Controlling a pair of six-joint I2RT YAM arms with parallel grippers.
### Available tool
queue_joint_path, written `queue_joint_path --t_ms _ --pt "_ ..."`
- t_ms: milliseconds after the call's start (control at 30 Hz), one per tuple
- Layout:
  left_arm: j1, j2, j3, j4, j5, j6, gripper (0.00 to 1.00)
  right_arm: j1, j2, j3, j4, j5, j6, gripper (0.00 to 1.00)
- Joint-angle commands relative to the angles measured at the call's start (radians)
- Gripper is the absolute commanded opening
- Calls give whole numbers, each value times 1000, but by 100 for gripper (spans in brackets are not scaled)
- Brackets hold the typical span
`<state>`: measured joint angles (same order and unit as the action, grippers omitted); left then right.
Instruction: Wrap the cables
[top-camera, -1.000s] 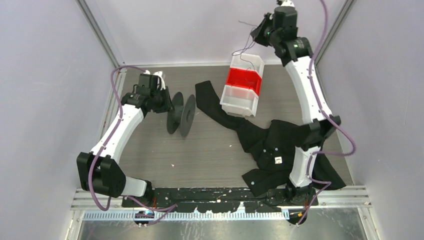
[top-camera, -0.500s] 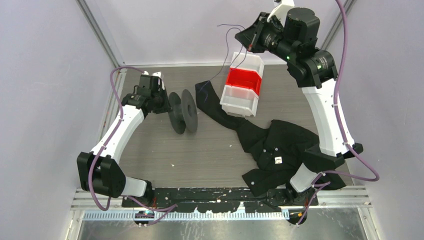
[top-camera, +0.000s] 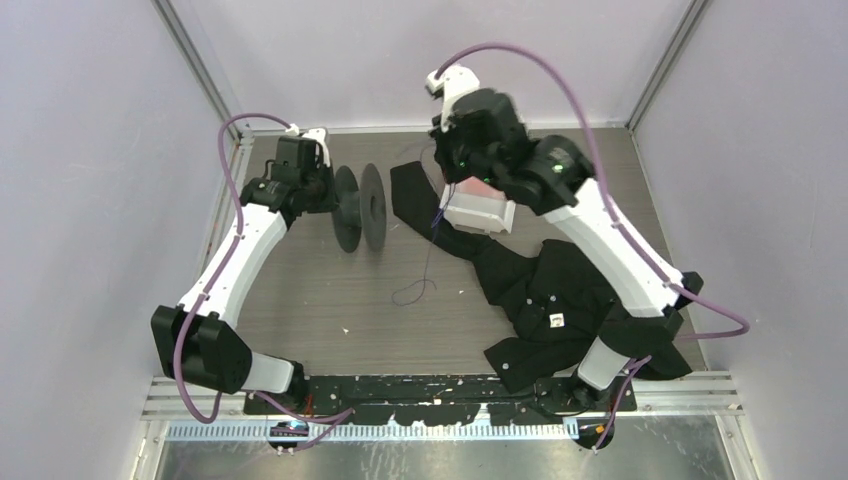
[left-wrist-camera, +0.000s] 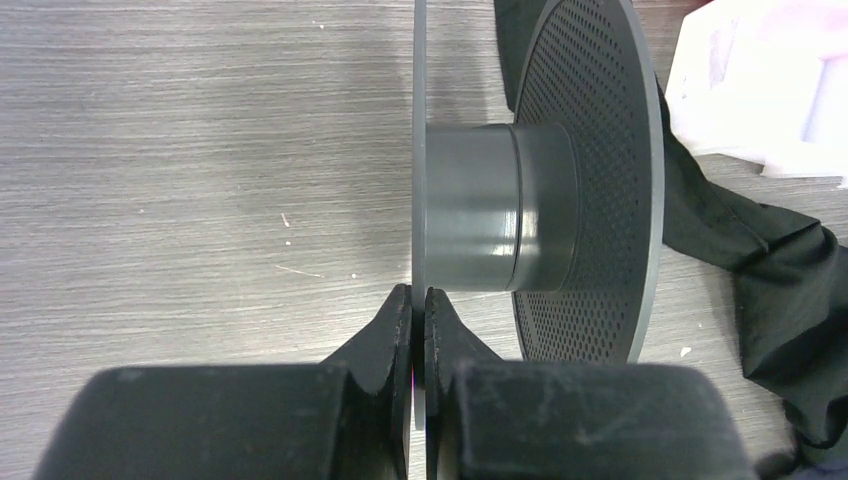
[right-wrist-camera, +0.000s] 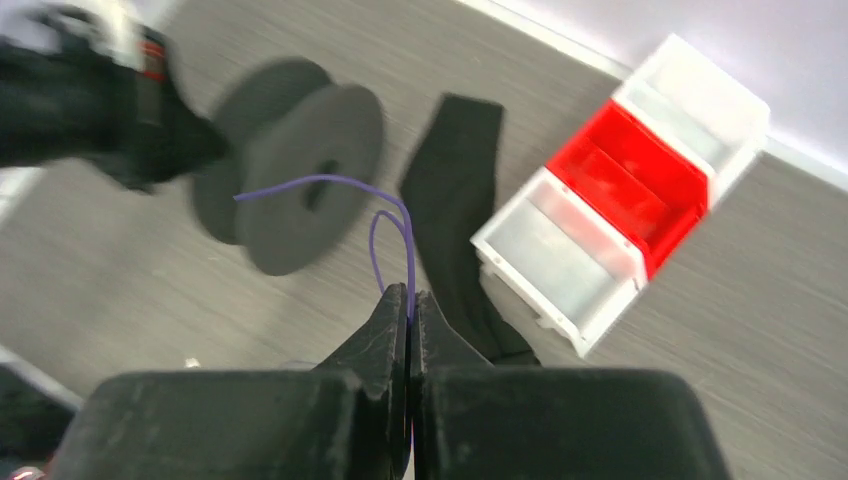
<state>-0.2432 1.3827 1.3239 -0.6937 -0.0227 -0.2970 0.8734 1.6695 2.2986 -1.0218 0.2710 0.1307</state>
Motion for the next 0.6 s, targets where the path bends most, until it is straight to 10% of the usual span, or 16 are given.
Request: queue_joint_path --t_ms 0,567 --pt "-4 -7 26 61 15 18 1 -4 10 -219 95 209 -26 0" --pt "-21 47 19 53 81 11 30 -5 -18 -434 212 175 85 0"
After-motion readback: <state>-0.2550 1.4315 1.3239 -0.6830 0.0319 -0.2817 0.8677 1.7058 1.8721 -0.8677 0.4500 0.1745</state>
